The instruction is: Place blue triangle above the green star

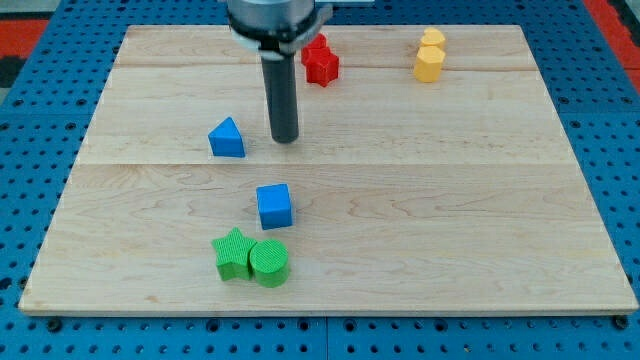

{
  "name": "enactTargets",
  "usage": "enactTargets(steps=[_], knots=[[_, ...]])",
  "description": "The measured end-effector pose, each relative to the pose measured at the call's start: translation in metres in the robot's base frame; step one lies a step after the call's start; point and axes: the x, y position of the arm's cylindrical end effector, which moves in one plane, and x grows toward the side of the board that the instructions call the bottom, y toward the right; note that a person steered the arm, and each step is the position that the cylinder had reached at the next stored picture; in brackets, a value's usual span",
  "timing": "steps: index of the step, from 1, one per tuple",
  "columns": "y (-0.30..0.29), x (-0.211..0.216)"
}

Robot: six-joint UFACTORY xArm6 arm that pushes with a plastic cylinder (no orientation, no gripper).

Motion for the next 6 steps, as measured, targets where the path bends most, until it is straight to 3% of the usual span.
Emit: enactTargets(steps=[1,2,3,5,6], knots=[[-0.036,-0.022],[-0.093,0.013],[-0.1,0.033],[-0.049,0.05],[-0.032,0.087]])
